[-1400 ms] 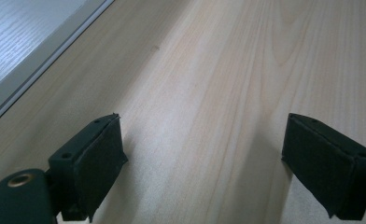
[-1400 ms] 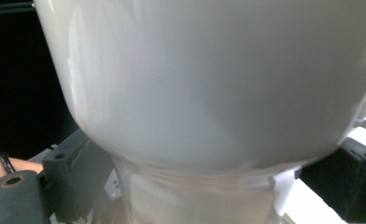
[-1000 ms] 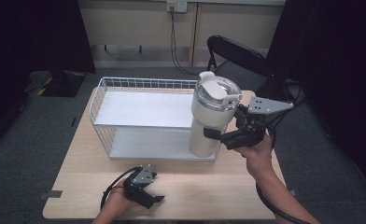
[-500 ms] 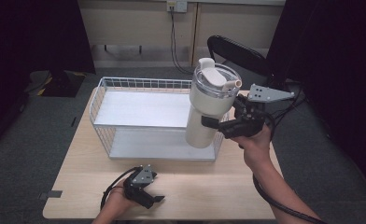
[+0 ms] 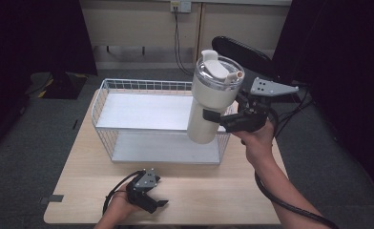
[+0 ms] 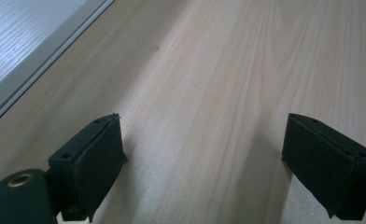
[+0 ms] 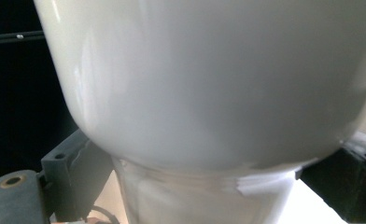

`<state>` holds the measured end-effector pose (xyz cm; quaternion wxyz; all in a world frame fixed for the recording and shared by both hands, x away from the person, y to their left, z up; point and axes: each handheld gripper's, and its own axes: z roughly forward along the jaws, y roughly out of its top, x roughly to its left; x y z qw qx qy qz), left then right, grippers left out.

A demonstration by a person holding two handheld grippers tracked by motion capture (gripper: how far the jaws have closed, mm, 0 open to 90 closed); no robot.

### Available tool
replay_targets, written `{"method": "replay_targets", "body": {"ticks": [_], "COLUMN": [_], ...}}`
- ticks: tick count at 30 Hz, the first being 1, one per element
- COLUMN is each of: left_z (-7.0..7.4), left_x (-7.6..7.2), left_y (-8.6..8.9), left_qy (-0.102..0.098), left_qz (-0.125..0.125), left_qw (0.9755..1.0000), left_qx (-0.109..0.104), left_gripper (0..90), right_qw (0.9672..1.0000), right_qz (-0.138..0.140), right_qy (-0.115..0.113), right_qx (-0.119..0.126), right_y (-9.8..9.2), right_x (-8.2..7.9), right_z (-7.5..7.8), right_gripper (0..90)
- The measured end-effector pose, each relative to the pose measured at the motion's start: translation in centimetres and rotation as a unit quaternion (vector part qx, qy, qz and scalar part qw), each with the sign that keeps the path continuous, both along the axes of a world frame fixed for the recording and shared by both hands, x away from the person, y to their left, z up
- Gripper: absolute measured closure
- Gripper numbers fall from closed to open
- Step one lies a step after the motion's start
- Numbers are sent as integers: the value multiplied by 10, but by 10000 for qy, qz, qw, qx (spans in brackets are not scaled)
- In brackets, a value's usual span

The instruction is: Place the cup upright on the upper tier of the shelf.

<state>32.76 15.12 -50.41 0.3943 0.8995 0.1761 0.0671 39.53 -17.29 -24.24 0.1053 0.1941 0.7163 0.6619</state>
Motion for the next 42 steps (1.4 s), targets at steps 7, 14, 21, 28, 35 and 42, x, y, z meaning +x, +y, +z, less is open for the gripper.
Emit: {"method": "replay_targets", "body": {"ticks": [7, 14, 21, 28, 35, 42], "left_z": [0, 0, 0, 0, 0, 0], "left_x": [0, 0, 0, 0, 0, 0], "left_y": [0, 0, 0, 0, 0, 0], "left_qy": [-2, 8, 8, 7, 11, 9], "left_qz": [4, -7, -7, -8, -2, -7], "left_qw": [10000, 10000, 10000, 10000, 10000, 10000], "left_qx": [-12, 0, -1, -1, -9, -2], "left_gripper": [120, 120, 120, 120, 120, 120], "right_qw": [10000, 9997, 9993, 9986, 9976, 9968], "right_qz": [-87, -247, -380, -506, -673, -767], "right_qy": [-14, -23, -73, -119, -131, -174], "right_qx": [27, 2, -7, -72, -48, -153], "right_y": [4, 8, 11, 16, 20, 22], "right_x": [6, 14, 19, 22, 29, 34], "right_z": [5, 7, 9, 10, 8, 11], "right_gripper": [92, 92, 92, 92, 91, 91]}}
